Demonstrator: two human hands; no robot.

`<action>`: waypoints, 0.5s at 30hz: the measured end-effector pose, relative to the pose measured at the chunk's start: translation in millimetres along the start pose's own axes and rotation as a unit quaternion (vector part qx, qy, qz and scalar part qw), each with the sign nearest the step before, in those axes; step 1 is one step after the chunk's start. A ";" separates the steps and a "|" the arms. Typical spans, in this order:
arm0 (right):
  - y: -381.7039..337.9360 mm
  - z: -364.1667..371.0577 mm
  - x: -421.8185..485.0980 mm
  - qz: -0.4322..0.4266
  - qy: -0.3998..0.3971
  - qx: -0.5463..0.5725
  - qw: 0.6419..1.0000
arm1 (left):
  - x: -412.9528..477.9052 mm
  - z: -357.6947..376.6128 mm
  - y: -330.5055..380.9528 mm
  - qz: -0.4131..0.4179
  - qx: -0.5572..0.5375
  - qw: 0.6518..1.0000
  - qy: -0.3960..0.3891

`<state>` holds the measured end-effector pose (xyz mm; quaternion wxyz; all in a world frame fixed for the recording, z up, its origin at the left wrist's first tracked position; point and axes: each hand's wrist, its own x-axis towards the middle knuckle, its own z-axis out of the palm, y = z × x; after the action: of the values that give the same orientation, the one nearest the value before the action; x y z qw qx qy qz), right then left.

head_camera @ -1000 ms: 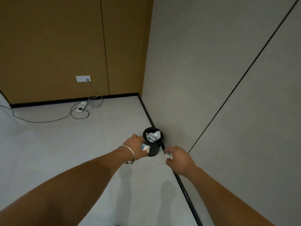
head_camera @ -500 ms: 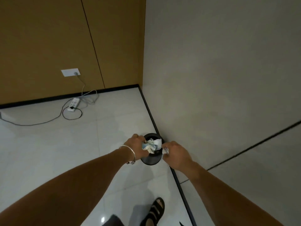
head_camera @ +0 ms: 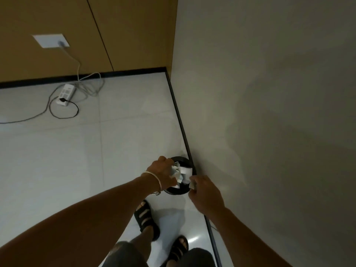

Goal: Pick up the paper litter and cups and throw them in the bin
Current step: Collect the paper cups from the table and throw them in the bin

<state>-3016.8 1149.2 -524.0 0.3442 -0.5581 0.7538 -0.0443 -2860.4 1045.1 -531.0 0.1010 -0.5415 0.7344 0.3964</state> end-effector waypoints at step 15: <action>137.4 189.0 201.1 0.057 -0.060 0.085 0.993 | 245.4 188.3 -95.3 -0.083 -0.117 0.989 -0.041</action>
<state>-3049.0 1085.2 -823.9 0.4370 -0.4842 0.7560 -0.0547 -2926.3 990.3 -843.1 0.0994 -0.5917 0.6311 0.4917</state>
